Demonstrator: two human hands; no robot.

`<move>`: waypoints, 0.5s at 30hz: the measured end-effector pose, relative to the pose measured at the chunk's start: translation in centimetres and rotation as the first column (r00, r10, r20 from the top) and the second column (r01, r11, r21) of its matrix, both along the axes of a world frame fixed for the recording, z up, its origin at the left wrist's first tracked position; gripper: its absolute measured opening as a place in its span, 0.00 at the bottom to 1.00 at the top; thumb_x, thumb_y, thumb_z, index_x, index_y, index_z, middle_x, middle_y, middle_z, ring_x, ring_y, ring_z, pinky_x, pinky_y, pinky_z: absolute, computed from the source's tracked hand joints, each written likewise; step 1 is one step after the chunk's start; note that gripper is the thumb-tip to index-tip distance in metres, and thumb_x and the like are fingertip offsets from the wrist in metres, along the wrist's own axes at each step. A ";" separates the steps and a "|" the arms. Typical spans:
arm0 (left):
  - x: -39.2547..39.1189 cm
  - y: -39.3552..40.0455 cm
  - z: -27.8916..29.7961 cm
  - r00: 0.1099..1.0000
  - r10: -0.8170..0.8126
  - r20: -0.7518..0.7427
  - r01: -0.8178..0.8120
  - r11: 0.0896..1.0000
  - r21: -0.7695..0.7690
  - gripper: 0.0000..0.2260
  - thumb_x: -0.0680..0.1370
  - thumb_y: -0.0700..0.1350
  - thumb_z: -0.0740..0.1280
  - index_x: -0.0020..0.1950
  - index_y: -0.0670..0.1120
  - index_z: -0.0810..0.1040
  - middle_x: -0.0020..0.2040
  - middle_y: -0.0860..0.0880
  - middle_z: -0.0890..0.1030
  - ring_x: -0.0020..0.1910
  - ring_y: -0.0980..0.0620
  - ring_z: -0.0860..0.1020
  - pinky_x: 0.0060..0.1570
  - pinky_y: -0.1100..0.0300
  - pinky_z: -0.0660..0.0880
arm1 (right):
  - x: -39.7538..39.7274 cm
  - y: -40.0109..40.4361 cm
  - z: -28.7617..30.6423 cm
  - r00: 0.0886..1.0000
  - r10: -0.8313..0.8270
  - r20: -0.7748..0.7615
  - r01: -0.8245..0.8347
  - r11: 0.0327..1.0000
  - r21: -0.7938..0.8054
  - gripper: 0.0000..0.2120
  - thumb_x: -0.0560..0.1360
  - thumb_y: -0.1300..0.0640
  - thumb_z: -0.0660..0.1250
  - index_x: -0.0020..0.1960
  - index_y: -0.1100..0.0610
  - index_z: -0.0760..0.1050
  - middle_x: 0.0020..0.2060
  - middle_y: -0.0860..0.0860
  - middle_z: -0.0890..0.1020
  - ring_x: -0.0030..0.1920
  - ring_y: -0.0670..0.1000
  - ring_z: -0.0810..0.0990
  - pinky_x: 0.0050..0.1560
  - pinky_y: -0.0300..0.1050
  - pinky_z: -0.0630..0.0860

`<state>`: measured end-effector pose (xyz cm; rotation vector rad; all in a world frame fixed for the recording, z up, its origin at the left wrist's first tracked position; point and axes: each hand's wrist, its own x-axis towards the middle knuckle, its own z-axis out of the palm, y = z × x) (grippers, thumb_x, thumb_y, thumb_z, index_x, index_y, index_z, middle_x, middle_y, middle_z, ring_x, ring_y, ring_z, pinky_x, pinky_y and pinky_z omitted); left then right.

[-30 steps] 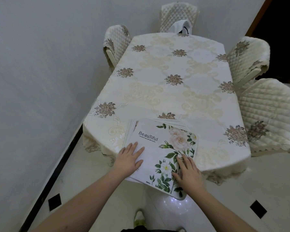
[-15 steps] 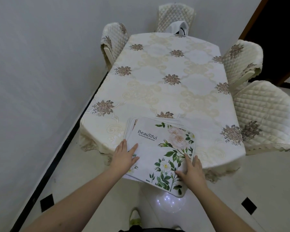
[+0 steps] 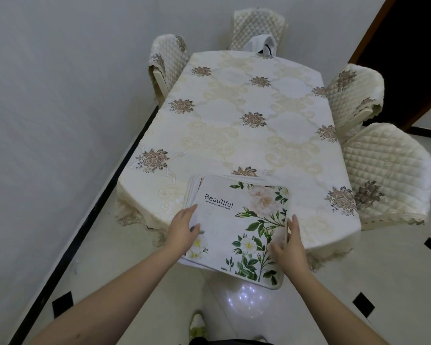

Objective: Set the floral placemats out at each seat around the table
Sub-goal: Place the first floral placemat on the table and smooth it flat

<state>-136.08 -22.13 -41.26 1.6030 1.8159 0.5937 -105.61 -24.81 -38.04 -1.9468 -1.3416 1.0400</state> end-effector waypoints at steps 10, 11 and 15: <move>-0.9 2.2 2.2 0.967 0.154 0.204 -0.121 0.978 -0.168 0.33 0.80 0.48 0.69 0.81 0.51 0.57 0.59 0.51 0.77 0.48 0.52 0.78 0.50 0.59 0.71 | 0.4 1.0 0.6 0.929 -0.213 -0.301 0.160 0.968 -0.191 0.18 0.78 0.68 0.62 0.64 0.51 0.72 0.57 0.54 0.82 0.53 0.53 0.82 0.51 0.52 0.80; -0.8 2.3 2.1 0.968 0.137 0.211 -0.093 0.974 -0.207 0.33 0.80 0.49 0.69 0.81 0.50 0.56 0.61 0.50 0.77 0.54 0.50 0.79 0.55 0.58 0.72 | 0.4 1.0 0.6 0.926 -0.213 -0.313 0.154 0.967 -0.202 0.20 0.79 0.67 0.62 0.67 0.50 0.70 0.57 0.54 0.82 0.53 0.54 0.82 0.48 0.52 0.81; -0.1 2.1 2.1 0.962 0.111 0.250 -0.055 0.974 -0.220 0.21 0.80 0.45 0.68 0.72 0.45 0.71 0.64 0.47 0.79 0.64 0.46 0.78 0.57 0.59 0.72 | 0.2 0.6 1.1 0.921 -0.211 -0.328 0.139 0.963 -0.230 0.25 0.79 0.67 0.62 0.71 0.47 0.65 0.55 0.53 0.82 0.50 0.55 0.84 0.39 0.50 0.83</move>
